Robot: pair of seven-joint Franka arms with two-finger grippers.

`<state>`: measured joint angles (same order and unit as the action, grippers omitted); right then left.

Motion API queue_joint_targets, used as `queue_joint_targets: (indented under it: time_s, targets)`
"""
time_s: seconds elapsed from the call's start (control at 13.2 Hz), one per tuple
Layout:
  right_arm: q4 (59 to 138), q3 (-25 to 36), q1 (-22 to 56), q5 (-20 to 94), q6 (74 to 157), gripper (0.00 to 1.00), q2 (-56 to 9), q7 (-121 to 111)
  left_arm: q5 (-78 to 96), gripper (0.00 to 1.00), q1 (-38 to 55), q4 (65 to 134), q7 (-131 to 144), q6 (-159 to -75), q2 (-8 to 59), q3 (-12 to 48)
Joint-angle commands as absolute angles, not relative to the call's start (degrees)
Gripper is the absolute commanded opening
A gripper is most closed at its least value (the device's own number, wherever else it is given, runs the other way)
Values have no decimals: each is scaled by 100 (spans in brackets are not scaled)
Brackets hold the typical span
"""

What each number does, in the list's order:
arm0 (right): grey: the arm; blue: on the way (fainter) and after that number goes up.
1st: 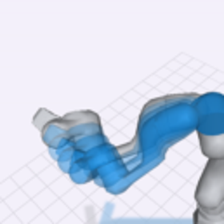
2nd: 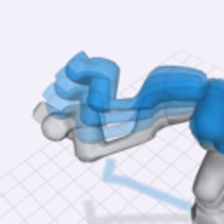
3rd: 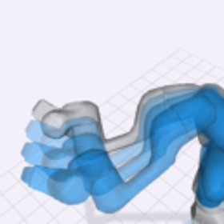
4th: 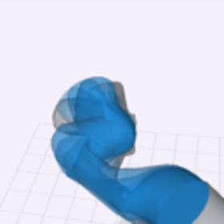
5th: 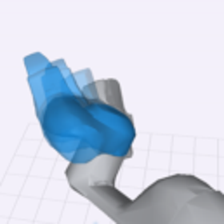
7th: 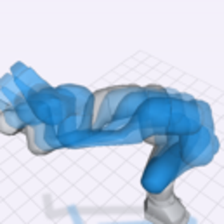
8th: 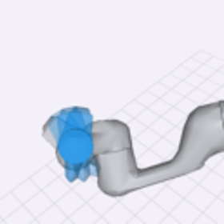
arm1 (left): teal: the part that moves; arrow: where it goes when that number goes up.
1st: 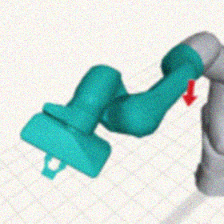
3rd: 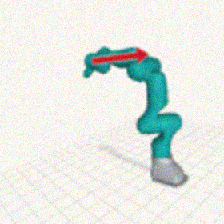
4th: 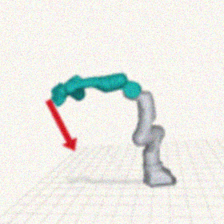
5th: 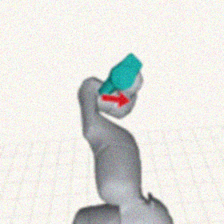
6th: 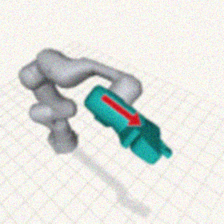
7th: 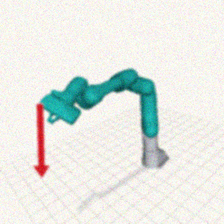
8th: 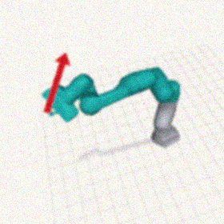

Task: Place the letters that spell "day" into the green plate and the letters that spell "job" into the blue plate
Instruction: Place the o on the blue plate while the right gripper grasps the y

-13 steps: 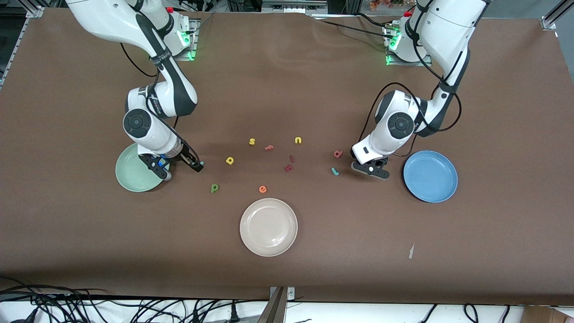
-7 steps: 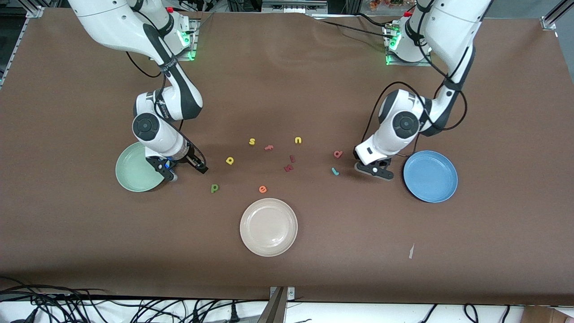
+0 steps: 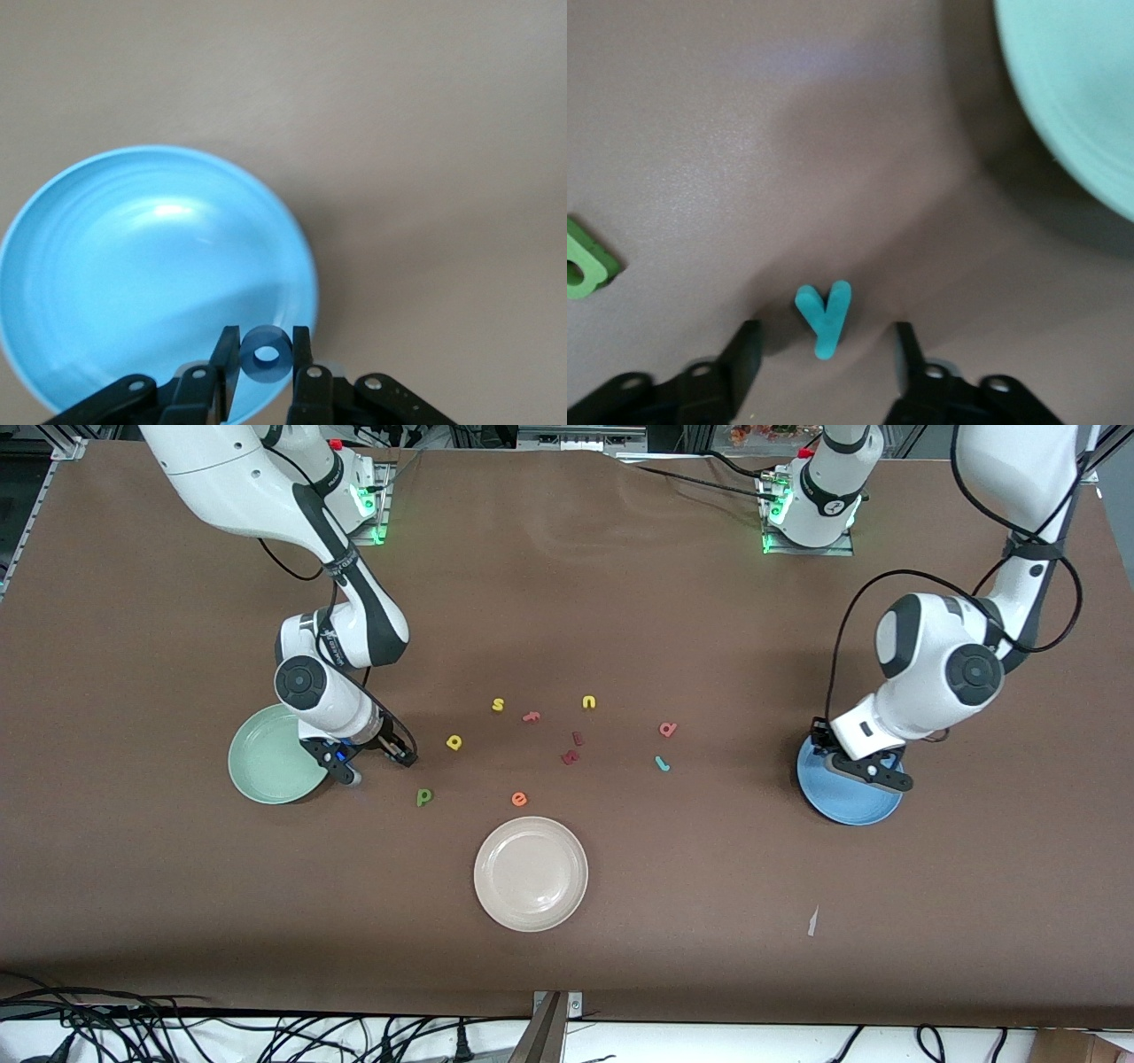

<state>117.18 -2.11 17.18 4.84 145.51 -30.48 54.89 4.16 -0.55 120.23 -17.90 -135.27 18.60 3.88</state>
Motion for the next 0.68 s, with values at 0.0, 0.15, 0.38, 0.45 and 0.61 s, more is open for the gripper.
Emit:
queue_joint_targets:
  time_s: [0.0,0.15,0.38,0.45,0.61]
  targets:
    - [11514,-246,1705,607,14555,44,-3190,5458,440,40,-141,12067,-2162,-13553,1890,343]
    - [11479,-237,1679,615,14537,39,-3190,5441,448,49,-106,12059,-2092,-13553,1890,343]
    - [11461,-237,1644,606,14528,39,-3190,5405,474,51,-62,12041,-2066,-13562,1890,351]
    - [11444,-237,1635,606,14520,39,-3190,5379,536,50,43,12032,-2039,-13562,1898,369]
    - [11426,-229,1626,606,14511,32,-3190,5370,841,50,472,11980,-1812,-13597,1960,413]
